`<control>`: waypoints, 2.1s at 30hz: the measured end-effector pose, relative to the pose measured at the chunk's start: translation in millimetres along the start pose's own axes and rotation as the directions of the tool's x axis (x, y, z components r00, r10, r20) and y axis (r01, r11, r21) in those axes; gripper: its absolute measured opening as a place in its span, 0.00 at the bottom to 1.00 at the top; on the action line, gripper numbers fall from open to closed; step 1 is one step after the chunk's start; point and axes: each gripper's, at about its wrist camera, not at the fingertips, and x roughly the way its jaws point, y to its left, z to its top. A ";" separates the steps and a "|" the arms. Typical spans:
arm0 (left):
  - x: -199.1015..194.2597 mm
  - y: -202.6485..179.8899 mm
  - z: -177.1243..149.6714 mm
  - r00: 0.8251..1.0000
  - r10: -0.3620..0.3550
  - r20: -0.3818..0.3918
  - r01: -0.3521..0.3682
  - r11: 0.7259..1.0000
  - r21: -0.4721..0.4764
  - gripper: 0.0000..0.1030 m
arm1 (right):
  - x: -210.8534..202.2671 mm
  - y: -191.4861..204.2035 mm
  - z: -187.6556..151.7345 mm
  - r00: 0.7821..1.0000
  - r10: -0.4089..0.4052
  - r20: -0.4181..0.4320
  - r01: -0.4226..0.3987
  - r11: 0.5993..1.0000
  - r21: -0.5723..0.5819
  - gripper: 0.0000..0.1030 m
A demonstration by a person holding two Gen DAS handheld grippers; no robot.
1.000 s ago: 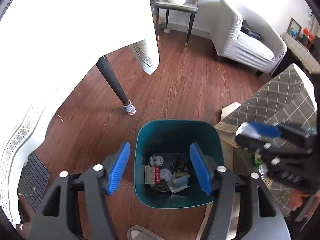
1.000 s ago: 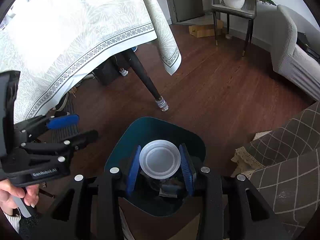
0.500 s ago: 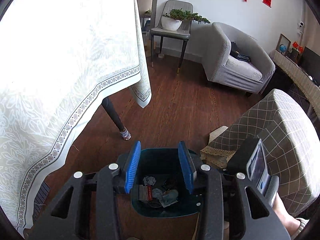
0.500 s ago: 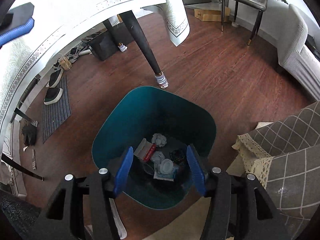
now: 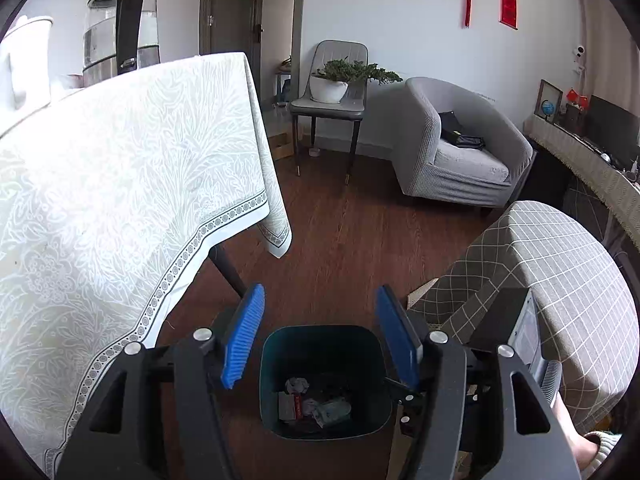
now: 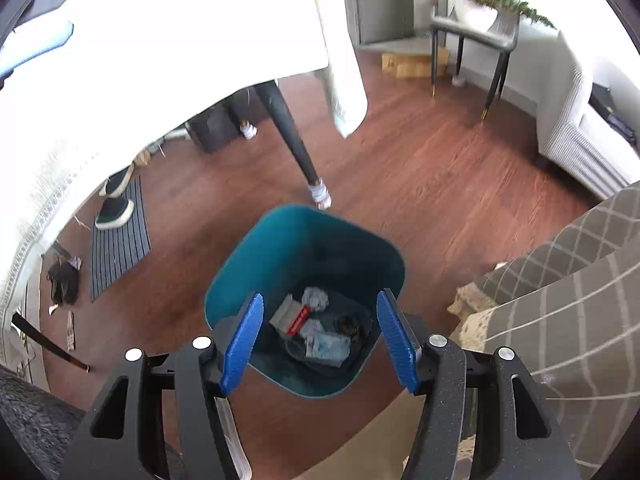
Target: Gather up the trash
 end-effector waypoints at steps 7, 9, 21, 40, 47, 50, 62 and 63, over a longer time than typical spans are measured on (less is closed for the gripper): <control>-42.6 -25.5 -29.6 0.997 0.023 0.074 -0.025 0.999 0.033 0.84 | -94.4 -1.8 -4.8 0.979 -0.088 0.182 0.087 0.996 0.009 0.75; -56.1 -35.2 -36.1 0.993 0.026 0.115 -0.031 0.999 0.043 0.90 | -125.0 -6.3 -9.7 0.967 -0.123 0.223 0.122 0.992 0.022 0.80; -104.2 -94.8 -75.5 0.973 0.061 0.223 -0.082 0.993 0.090 0.96 | -271.7 -54.1 -95.9 0.875 -0.339 0.346 0.296 0.940 0.171 0.96; -101.1 -119.2 -112.9 0.976 0.047 0.213 -0.071 0.991 0.109 0.96 | -331.7 -127.2 -228.9 0.801 -0.503 0.326 0.373 0.844 0.386 0.97; -98.6 -115.4 -115.4 0.978 0.045 0.206 -0.067 0.993 0.101 0.96 | -334.6 -120.1 -230.4 0.805 -0.452 0.384 0.327 0.878 0.349 0.97; -97.1 -114.0 -115.5 0.979 0.044 0.198 -0.064 0.993 0.095 0.96 | -336.6 -116.7 -231.1 0.801 -0.443 0.403 0.319 0.885 0.339 0.97; -97.4 -117.5 -116.5 0.980 0.039 0.197 -0.060 0.993 0.102 0.96 | -335.9 -114.3 -230.9 0.800 -0.446 0.402 0.331 0.886 0.324 0.97; -97.3 -116.7 -116.4 0.980 0.039 0.196 -0.059 0.993 0.100 0.96 | -335.4 -113.0 -230.2 0.799 -0.446 0.402 0.332 0.886 0.323 0.97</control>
